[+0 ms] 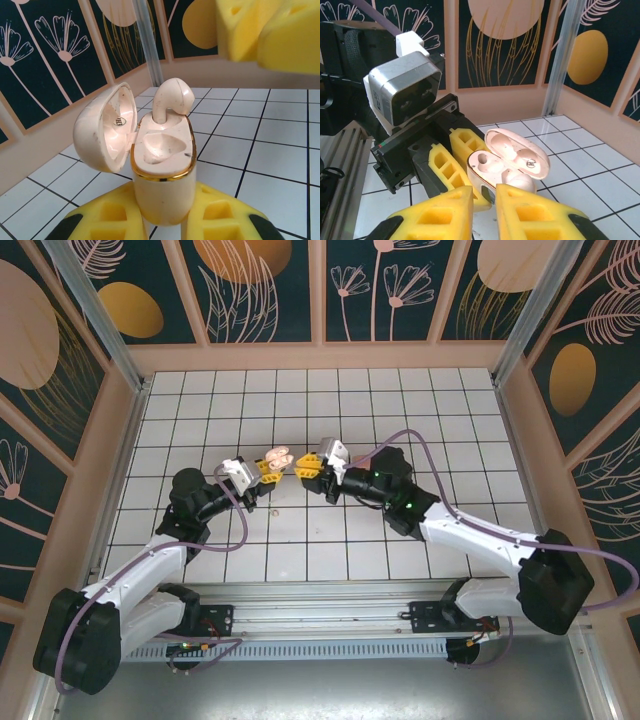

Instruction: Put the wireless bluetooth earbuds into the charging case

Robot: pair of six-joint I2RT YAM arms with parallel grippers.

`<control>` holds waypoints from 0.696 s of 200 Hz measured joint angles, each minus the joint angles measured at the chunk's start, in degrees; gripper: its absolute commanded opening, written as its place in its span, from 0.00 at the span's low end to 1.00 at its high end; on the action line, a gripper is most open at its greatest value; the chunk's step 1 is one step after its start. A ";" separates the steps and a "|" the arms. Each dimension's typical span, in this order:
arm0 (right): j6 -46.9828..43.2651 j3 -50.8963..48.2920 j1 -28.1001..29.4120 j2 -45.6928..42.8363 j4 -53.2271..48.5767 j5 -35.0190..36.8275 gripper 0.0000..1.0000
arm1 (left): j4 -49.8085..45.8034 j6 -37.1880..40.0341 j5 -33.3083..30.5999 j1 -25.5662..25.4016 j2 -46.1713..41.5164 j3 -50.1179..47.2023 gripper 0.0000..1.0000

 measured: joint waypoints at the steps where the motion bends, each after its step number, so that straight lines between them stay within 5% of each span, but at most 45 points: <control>1: 0.00 -0.04 -0.02 -0.11 0.00 0.02 0.20 | 0.00 0.00 0.00 0.00 0.00 0.00 0.04; 139: -0.20 1.86 -0.44 5.44 0.09 -0.11 0.13 | 0.02 -0.02 0.63 0.00 0.00 0.00 0.03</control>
